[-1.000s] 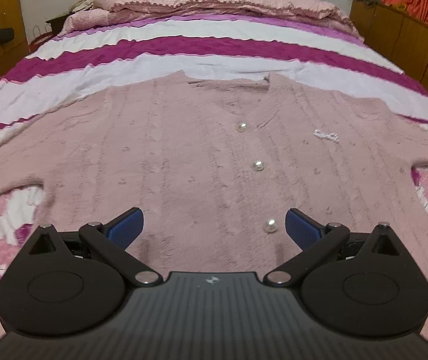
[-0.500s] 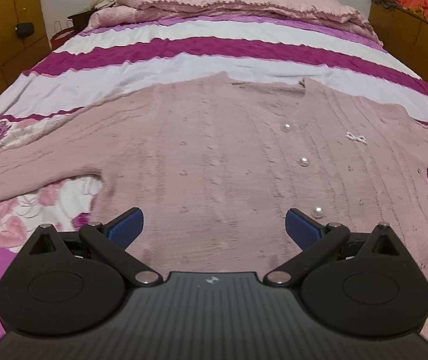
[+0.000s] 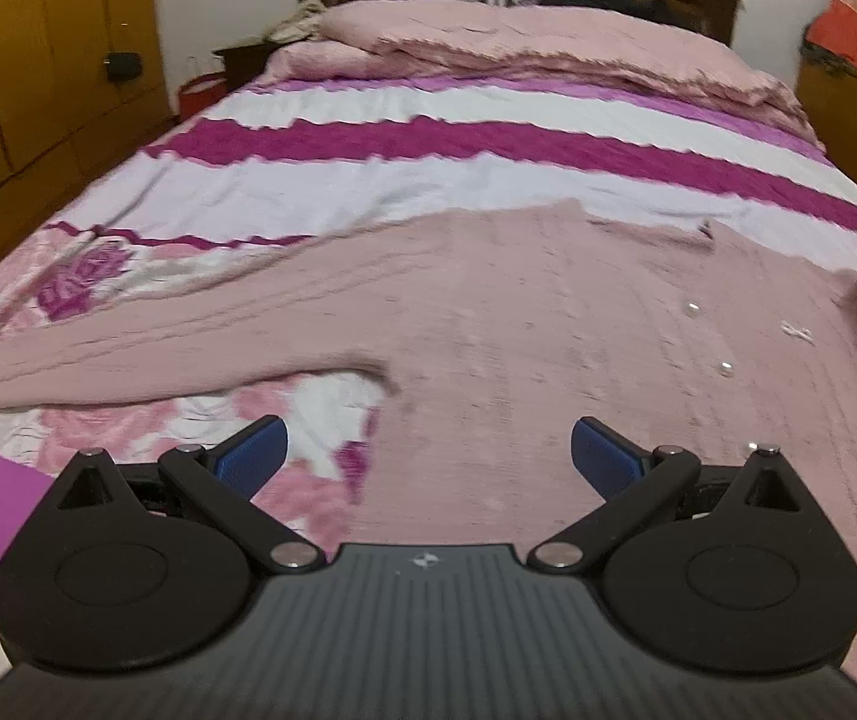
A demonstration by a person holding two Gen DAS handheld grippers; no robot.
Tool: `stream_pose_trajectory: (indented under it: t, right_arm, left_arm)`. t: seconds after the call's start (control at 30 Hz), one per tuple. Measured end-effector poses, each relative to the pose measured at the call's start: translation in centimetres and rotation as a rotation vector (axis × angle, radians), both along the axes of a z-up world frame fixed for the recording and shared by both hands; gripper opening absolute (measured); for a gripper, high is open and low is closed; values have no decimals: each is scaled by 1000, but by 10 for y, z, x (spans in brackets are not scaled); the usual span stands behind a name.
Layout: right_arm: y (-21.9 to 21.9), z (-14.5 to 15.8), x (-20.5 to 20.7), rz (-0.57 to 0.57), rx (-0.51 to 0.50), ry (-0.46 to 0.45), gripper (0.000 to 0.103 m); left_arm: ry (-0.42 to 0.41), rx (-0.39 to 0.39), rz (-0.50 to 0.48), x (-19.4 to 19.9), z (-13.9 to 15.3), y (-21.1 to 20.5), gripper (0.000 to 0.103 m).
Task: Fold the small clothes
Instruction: 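Lift the sleeve with the right gripper and lay it across the cardigan body, then open the right gripper to release the folded sleeve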
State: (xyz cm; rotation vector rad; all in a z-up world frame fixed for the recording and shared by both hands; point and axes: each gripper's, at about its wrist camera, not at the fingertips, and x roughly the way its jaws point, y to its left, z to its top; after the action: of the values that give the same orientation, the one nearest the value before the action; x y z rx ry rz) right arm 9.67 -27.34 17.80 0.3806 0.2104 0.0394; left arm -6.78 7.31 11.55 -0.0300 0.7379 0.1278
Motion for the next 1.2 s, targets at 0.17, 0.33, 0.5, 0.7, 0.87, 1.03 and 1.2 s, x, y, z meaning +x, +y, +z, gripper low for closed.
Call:
stream_pose_trajectory:
  t: [0.17, 0.33, 0.5, 0.7, 0.87, 1.03, 1.2]
  right_arm:
    - [62, -13, 13, 76, -28, 12, 12]
    - [122, -41, 25, 160, -80, 58, 12]
    - [176, -74, 32, 241, -135, 128, 12]
    - [223, -119, 44, 309, -208, 231, 12]
    - [243, -146, 55, 400, -226, 334, 15]
    - [248, -159, 51, 461, -194, 402, 42]
    - [248, -151, 31, 536, -161, 366, 73]
  left_arm:
    - [-18, -7, 49, -13, 3, 27, 103]
    - [-19, -20, 87, -20, -1, 49, 103]
    - [-12, -47, 116, -24, -10, 68, 103]
    - [1, -79, 144, -25, -22, 86, 103]
    - [7, -98, 167, -27, -30, 99, 103]
    - [14, -122, 180, -27, -35, 105, 103]
    - [3, -126, 170, -26, -32, 104, 103]
